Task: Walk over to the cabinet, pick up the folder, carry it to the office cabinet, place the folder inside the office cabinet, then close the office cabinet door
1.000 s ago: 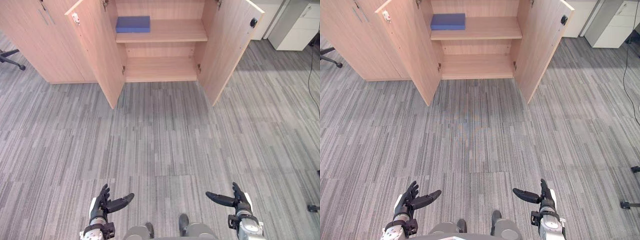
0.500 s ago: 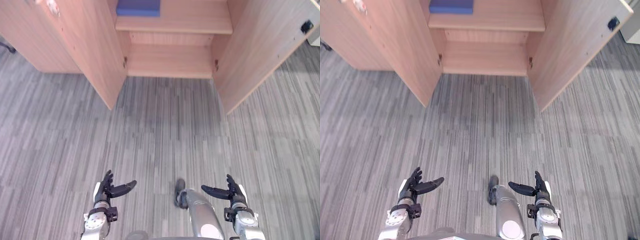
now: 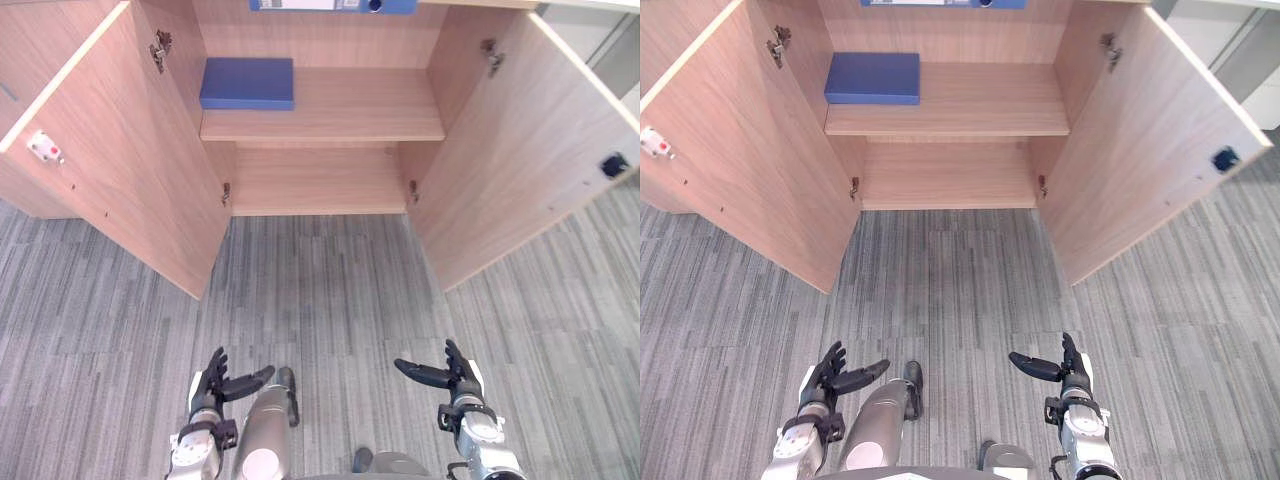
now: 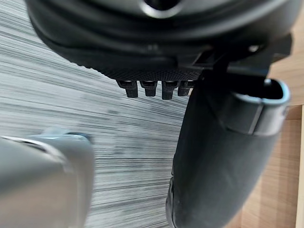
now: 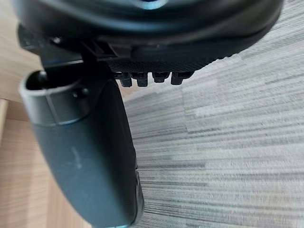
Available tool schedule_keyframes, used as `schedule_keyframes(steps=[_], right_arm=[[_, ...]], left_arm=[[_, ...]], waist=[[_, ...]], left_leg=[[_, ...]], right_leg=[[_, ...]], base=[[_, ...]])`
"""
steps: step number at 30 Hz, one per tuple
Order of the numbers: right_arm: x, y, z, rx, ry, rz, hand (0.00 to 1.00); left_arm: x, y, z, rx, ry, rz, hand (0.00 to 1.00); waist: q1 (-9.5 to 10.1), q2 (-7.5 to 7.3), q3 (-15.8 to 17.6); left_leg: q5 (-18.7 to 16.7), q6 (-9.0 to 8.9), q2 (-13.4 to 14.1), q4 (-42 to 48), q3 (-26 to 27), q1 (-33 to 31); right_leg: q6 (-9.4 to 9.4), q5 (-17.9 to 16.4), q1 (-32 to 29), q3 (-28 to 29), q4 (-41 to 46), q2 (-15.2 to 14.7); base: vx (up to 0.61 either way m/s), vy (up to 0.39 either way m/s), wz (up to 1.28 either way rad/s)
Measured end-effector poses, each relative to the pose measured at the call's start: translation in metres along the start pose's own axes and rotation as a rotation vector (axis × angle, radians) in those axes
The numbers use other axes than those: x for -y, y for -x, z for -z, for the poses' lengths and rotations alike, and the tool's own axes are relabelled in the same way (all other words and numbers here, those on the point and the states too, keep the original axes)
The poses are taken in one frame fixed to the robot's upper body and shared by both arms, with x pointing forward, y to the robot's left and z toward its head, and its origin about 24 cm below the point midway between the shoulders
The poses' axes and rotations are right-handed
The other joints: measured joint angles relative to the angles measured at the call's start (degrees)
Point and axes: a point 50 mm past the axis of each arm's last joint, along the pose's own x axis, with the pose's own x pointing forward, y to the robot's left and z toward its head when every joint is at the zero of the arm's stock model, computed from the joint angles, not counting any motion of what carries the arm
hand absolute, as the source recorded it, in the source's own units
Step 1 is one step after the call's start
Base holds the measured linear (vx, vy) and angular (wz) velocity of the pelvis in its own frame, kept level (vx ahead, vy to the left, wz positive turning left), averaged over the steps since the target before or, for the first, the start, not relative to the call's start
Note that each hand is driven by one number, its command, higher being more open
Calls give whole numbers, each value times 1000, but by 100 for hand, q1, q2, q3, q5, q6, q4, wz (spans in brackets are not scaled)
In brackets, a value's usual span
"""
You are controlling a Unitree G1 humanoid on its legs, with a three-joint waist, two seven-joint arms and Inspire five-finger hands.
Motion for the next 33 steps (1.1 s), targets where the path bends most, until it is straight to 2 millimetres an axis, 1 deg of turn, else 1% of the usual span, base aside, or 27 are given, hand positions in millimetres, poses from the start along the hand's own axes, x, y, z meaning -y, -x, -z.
schedule_keyframes(steps=[1, 2, 3, 4, 5, 6, 7, 8, 9, 10, 11, 12, 13, 14, 15, 16, 18, 19, 21, 22, 23, 24, 26, 28, 29, 30, 33], right_arm=[[-1, 2, 6, -23, 0, -5, 100], [-4, 2, 11, -48, 8, -15, 100], [-6, 3, 12, -55, 14, -22, 100], [-10, 2, 11, -50, 36, -40, 100], [-12, 1, 8, -41, 41, -55, 100], [-13, 1, 8, -41, 43, -59, 100], [-14, 0, 5, -30, 44, -62, 100], [-14, 0, 5, -31, 45, -61, 100], [-12, 1, 8, -39, 46, -57, 100], [-9, 4, 15, -57, 49, -49, 100], [1, 2, 17, -78, 69, -26, 100], [2, 2, 17, -80, 63, -22, 100], [4, 2, 15, -75, 55, -14, 100], [3, 4, 18, -81, 52, -13, 100], [2, 4, 18, -79, 52, -15, 100], [2, 9, 24, -87, 45, -11, 100], [-1, 9, 22, -75, 31, -12, 100], [-1, 7, 18, -61, 22, -9, 100], [1, 4, 13, -46, 2, 5, 100], [3, 4, 12, -42, -4, 14, 100], [8, 4, 12, -43, -9, 30, 100], [7, 4, 14, -53, -20, 36, 100], [10, 9, 23, -79, -22, 47, 100], [12, 11, 27, -90, -22, 51, 100], [12, 12, 30, -97, -22, 51, 100], [12, 12, 30, -99, -22, 51, 100], [13, 13, 32, -103, -24, 54, 100]], left_arm=[[-3, 2, 4, -16, -5, -7, 100], [-6, 4, 8, -27, -11, -18, 100], [-8, 5, 8, -29, -15, -25, 100], [-12, 4, 7, -25, -22, -35, 100], [-13, 2, 3, -13, -26, -39, 100], [-13, 2, 2, -9, -24, -40, 100], [-14, 1, 0, -3, -18, -43, 100], [-16, 1, 0, -4, -13, -48, 100], [-18, 1, 0, -5, -17, -52, 100], [-18, 2, 3, -15, -16, -52, 100], [-6, 1, 9, -43, 13, -40, 100], [-3, 1, 11, -48, 17, -30, 100], [3, 1, 11, -45, 33, -18, 100], [7, 1, 11, -47, 45, -12, 100], [9, 2, 12, -49, 50, -8, 100], [12, 3, 12, -46, 59, -2, 100], [13, 3, 12, -42, 60, -1, 100], [14, 2, 11, -39, 60, 4, 100], [14, 2, 9, -33, 60, 3, 100], [14, 2, 7, -24, 61, 4, 100], [15, 3, 5, -12, 65, 6, 100], [13, 2, 4, -7, 61, 4, 100], [12, 2, -9, 49, 62, 4, 100], [12, 4, -17, 93, 66, 6, 100], [11, 6, -28, 143, 66, 9, 100], [10, 7, -32, 163, 66, 9, 100], [9, 16, -56, 285, 67, 21, 100]], waist=[[-97, -7, 6], [-174, 18, -6], [-198, 39, -19], [-207, 104, -53], [-209, 177, -27], [-210, 197, -20], [-233, 207, -15], [-260, 171, -41], [-271, 122, -69], [-294, 44, -119], [-272, 306, -130], [-310, 304, -200], [-335, 352, -200], [-382, 362, -194], [-392, 364, -190], [-307, 376, -191], [-234, 342, -208], [-233, 343, -212], [-209, 397, -241], [-173, 449, -272], [-177, 555, -312], [-164, 523, -298], [-165, 417, -351], [-181, 422, -354], [-178, 429, -358], [-175, 429, -358], [-150, 426, -360]], left_leg=[[-145, 72, -137, -150, 12, 479], [-236, 100, -179, -353, 10, 940], [-247, 102, -178, -505, 9, 1160], [-244, 98, -109, -839, -15, 1531], [-240, 91, 10, -1091, -30, 1832], [-240, 90, 73, -1165, -32, 1939], [-247, 66, 157, -1234, -49, 2105], [-293, -122, 203, -1282, -79, 2281], [-364, -286, 187, -1287, -116, 2381], [-531, -563, 141, -1257, -221, 2543], [-651, -757, 395, -1110, -394, 2635], [-546, -945, 454, -800, -508, 2469], [-415, -968, 594, -72, -567, 2228], [-14, -977, 771, 949, -609, 1856], [143, -988, 911, 1529, -609, 1628], [77, -963, 1212, 2373, -430, 1307], [-129, -882, 1348, 2559, -169, 990], [-217, -829, 1327, 2104, -3, 820], [-229, -858, 1209, 1010, 36, 715], [7, -846, 1107, 85, -24, 749], [566, -753, 1066, -706, -23, 780], [568, -720, 1023, -767, 4, 846], [703, -629, 706, -1218, 28, 1054], [748, -585, 574, -1394, 38, 1150], [820, -551, 474, -1574, 33, 1214], [844, -540, 447, -1636, 23, 1233], [964, -517, 371, -1892, -13, 1350]], right_leg=[[90, 115, -424, -41, 1298, -204], [-138, -62, -723, -226, 1935, -279], [-279, -153, -888, -384, 2026, -302], [-556, -333, -1250, -781, 1771, -248], [-717, -442, -1527, -1112, 1081, -80], [-726, -444, -1662, -1192, 678, 12], [-688, -304, -1899, -1195, -260, 196], [-657, 249, -1980, -1028, -1430, 410], [-684, 686, -1975, -853, -2046, 470], [-730, 1846, -1919, -616, -2453, 494], [-954, 1948, -1944, -669, -2044, 657], [-1015, 1601, -1938, -674, -1911, 625], [-1043, 1316, -1817, -811, -1769, 657], [-1079, 1117, -1513, -955, -1788, 676], [-1108, 1057, -1277, -1015, -1894, 704], [-1157, 1006, -857, -1075, -2174, 823], [-1160, 1006, -445, -1087, -2512, 871], [-1135, 1022, -257, -1070, -2703, 865], [-1100, 1044, -101, -993, -2860, 863], [-1049, 1055, -88, -919, -2911, 865], [-936, 1044, -82, -882, -2961, 921], [-899, 1049, -45, -853, -2998, 877], [-737, 1078, 53, -857, -3185, 641], [-668, 1069, 106, -868, -3242, 531], [-633, 1066, 114, -891, -3259, 472], [-630, 1066, 114, -902, -3261, 459], [-627, 1068, 140, -930, -3271, 437]], base=[[546, 111, 11], [543, 77, 11], [526, 26, 4], [532, -12, 1], [535, -31, 3], [532, -72, 13], [515, -111, 26], [532, -134, 35], [568, -184, 47], [596, -212, 36], [661, -236, 43], [523, -190, 37], [549, -223, 57], [445, -195, 55], [488, -213, 45], [291, -119, 15], [266, -88, -2], [285, -44, -6], [274, 31, -21], [266, 141, -30], [257, 159, -24], [180, 151, 0], [143, 124, 17], [89, 86, 12], [68, 69, 11], [56, 55, 12], [8, 5, 8]])
